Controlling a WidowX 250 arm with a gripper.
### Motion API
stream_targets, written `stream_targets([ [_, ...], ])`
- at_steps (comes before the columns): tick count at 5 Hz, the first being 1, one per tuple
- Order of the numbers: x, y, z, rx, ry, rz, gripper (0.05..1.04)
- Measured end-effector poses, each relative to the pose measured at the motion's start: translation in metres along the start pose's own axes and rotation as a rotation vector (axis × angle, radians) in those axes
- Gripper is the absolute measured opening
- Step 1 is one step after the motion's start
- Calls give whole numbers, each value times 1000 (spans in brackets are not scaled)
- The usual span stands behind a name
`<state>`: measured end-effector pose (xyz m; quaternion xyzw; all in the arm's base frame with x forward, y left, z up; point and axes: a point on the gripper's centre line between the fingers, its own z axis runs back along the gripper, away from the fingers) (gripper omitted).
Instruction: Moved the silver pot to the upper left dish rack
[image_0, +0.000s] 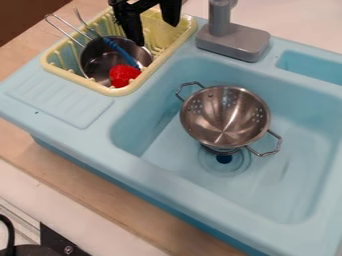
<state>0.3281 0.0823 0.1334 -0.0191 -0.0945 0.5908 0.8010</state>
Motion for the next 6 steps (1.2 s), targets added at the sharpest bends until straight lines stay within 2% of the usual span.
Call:
stream_targets([
  [1,-5,1,10,-19,4,-37,993],
  [2,-15,8,18,8,-2,-102,993],
  [3,-29,29,34,28,-18,-153,993],
  [4,-40,45,41,7,0,-186,993],
  [6,-56,42,37,-4,20,-281,993],
])
